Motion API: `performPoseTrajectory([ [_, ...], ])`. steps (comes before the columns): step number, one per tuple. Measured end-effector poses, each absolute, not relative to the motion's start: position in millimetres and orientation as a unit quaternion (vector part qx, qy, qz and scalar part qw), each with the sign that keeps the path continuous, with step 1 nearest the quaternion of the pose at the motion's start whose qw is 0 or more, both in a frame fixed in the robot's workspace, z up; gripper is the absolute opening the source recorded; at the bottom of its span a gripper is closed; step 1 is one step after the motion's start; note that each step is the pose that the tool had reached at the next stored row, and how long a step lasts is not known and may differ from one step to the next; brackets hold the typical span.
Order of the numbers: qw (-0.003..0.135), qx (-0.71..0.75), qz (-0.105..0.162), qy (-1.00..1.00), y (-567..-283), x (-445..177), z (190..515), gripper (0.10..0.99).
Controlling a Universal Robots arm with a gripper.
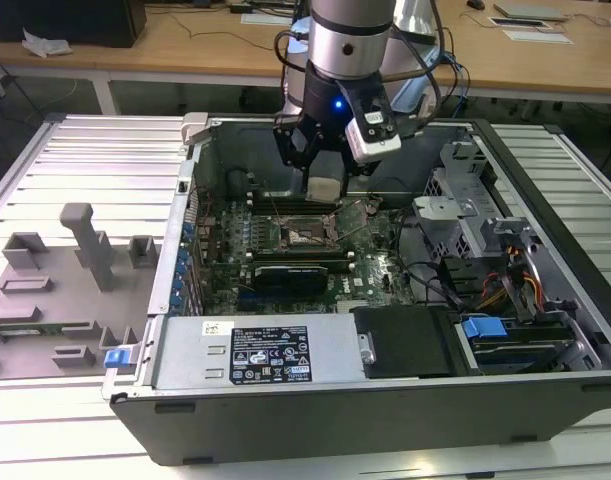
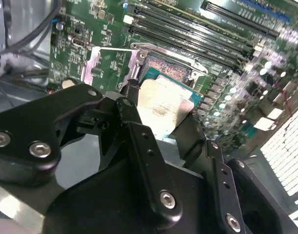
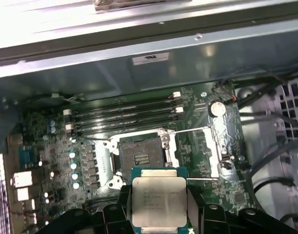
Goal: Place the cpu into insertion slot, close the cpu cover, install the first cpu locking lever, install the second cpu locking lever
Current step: 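Place the cpu into insertion slot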
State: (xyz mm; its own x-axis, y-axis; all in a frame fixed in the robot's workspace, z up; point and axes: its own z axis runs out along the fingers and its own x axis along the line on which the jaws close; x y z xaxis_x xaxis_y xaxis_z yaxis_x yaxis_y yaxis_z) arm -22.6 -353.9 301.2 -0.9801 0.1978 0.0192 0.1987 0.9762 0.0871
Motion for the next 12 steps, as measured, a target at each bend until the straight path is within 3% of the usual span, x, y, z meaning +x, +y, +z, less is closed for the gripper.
performPoseTrajectory([
  [12,-0.001,-0.233,-0.045,-0.971,-353.9,-22.6,298.3,0.541],
])
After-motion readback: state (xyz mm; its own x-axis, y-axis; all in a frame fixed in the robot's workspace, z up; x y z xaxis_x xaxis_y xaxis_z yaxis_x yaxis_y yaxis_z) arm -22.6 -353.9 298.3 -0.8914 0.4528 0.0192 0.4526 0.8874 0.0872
